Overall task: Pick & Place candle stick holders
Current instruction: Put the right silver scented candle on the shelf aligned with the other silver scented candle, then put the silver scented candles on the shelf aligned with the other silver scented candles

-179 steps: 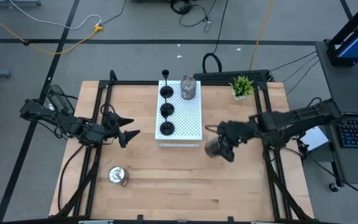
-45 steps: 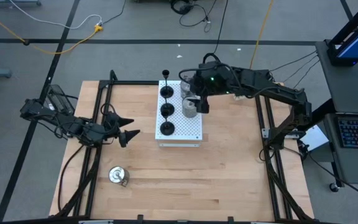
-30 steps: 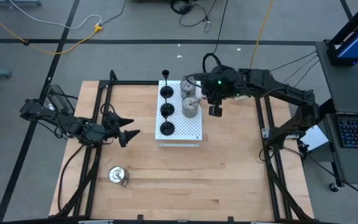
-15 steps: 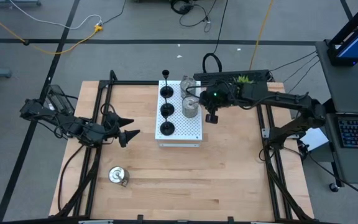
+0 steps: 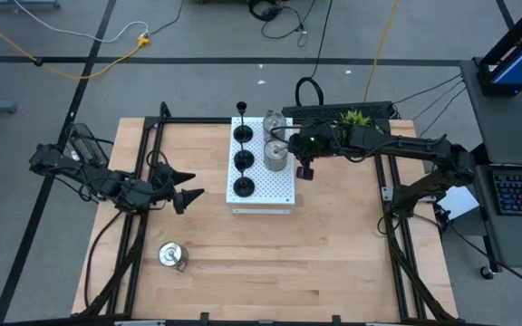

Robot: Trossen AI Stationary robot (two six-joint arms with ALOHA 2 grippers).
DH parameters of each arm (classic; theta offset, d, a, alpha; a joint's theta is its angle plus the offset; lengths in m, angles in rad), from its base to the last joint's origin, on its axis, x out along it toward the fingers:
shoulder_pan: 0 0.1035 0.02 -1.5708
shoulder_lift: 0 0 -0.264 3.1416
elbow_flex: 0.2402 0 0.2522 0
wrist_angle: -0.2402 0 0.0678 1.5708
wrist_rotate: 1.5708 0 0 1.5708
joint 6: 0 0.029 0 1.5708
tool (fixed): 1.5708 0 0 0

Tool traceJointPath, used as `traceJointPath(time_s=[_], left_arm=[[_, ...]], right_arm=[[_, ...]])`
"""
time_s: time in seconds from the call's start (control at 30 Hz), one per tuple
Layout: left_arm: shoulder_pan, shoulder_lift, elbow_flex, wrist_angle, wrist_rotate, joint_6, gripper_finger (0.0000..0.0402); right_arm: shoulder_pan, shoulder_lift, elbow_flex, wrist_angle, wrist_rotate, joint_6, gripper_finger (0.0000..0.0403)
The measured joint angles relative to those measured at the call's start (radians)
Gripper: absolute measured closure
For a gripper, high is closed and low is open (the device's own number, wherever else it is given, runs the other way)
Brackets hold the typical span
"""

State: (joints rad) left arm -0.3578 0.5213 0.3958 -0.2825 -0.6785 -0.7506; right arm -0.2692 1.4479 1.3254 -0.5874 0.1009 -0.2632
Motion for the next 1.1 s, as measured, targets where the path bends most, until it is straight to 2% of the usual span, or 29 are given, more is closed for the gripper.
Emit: traceJointPath(time_s=[0.23,0.37,0.57,0.77,0.9,0.97,1.1], left_arm=[[0.0,0.0,0.0,0.0,0.0,0.0,0.0011],[0.0,0.0,0.0,0.002,0.0,0.0,0.0011],[0.0,0.0,0.0,0.004,0.0,-0.037,0.0011],[0.001,0.001,0.0,0.026,-0.004,-0.038,0.0011],[0.001,0.001,0.0,0.085,0.002,-0.018,0.0011],[0.001,0.001,0.0,0.119,0.002,0.027,0.0011],[0.001,0.001,0.001,0.218,0.001,0.155,0.0011]], right_arm=[[0.0,0.0,0.0,0.007,-0.02,-0.017,0.0403],[-0.007,-0.005,0.0,-0.044,0.036,-0.018,0.0403],[-0.006,-0.101,0.0,-0.153,0.05,0.009,0.0403],[-0.027,-0.252,-0.049,-0.136,-0.144,0.071,0.0403],[-0.032,-0.396,-0.191,0.002,-0.237,0.129,0.0403],[-0.032,-0.475,-0.266,0.072,-0.287,0.166,0.0403],[-0.032,-0.617,-0.388,0.176,-0.319,0.254,0.0403]])
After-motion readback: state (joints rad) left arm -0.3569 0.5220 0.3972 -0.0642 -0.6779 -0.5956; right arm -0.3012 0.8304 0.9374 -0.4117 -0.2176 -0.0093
